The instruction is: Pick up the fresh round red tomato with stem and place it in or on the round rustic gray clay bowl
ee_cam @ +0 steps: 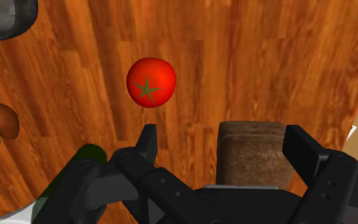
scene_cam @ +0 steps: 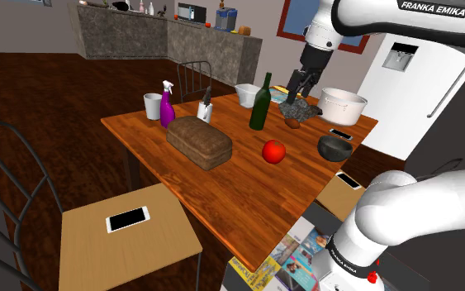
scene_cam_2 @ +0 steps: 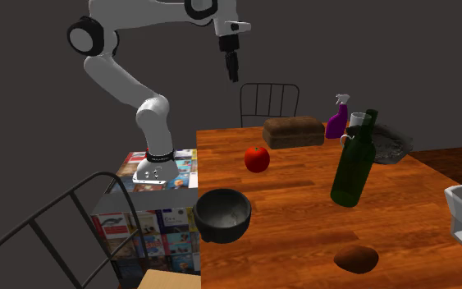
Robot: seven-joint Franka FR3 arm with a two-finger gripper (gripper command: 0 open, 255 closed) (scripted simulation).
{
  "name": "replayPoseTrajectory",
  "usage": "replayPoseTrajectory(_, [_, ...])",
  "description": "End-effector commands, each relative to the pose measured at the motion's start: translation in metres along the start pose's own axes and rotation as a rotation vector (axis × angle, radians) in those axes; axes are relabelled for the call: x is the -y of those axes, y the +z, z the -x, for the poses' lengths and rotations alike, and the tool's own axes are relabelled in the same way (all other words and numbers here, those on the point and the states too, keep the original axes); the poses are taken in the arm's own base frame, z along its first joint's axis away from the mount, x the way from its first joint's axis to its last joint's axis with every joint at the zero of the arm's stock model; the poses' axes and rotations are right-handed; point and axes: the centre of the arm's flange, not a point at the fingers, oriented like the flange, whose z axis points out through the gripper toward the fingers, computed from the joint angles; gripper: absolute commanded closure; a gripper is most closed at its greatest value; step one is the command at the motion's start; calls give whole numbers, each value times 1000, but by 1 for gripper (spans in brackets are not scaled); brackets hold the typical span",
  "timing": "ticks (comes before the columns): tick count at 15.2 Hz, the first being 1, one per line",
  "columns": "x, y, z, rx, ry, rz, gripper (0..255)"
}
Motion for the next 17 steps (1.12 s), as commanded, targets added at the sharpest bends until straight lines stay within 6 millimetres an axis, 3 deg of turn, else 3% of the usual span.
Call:
replayPoseTrajectory(1, [0,0,0,0,0,0,0])
replayPoseTrajectory(10, [-14,111,-66,222,-564,85,0])
replayPoseTrajectory(17, [-10,206,-100,394,-1002,151,0])
